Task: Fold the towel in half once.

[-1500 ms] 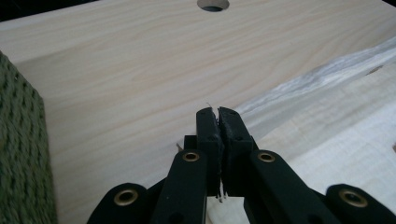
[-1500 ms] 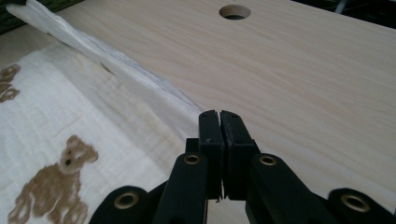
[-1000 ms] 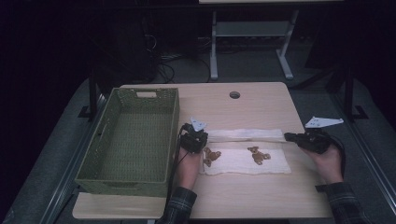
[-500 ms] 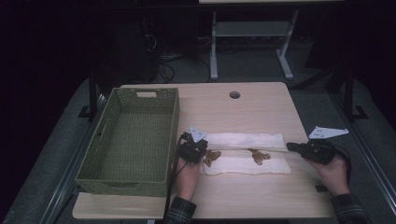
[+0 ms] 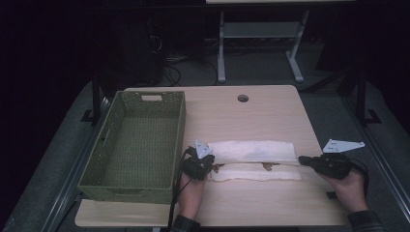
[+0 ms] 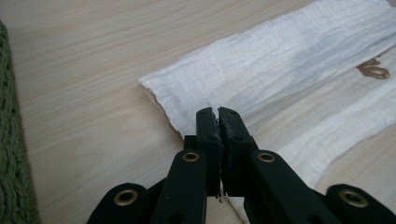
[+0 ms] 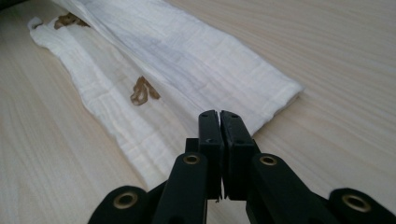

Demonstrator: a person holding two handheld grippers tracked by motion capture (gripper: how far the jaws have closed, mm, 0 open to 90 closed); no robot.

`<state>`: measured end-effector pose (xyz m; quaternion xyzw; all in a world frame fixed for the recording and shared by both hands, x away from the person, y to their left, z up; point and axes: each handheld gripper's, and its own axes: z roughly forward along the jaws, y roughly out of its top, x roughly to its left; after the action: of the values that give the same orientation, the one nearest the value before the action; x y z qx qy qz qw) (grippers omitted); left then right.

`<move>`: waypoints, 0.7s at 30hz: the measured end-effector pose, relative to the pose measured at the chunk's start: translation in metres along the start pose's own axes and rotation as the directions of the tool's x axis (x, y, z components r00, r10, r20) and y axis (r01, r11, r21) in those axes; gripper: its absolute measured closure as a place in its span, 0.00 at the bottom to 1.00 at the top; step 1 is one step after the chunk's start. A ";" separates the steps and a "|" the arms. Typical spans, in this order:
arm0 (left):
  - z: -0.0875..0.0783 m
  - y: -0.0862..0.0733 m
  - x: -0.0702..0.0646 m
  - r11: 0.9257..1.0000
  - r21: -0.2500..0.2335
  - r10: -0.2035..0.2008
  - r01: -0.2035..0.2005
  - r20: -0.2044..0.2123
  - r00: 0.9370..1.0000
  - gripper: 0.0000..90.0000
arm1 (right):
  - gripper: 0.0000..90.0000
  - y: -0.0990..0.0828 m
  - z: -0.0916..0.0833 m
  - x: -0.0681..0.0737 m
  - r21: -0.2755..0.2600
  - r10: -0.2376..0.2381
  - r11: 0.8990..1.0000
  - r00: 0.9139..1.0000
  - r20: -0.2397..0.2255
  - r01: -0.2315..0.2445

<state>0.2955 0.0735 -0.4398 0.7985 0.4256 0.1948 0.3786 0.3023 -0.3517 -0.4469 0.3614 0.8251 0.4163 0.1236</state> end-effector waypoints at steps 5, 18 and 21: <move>-0.006 -0.005 -0.008 1.000 -0.003 0.008 -0.008 0.008 1.000 0.97 | 0.97 -0.007 -0.004 0.004 0.015 0.011 1.000 1.000 -0.004 -0.011; -0.010 -0.023 -0.016 1.000 0.021 -0.005 0.005 0.036 0.999 0.97 | 0.97 -0.019 -0.005 0.010 0.050 0.027 0.998 0.999 -0.021 -0.026; -0.015 -0.025 -0.018 1.000 0.016 -0.003 0.002 0.038 0.999 0.97 | 0.97 -0.019 -0.009 0.015 0.043 0.021 0.999 1.000 -0.016 -0.020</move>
<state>0.2625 0.0741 -0.4498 0.8044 0.4208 0.1757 0.3807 0.2782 -0.3542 -0.4550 0.3688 0.8311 0.4028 0.1047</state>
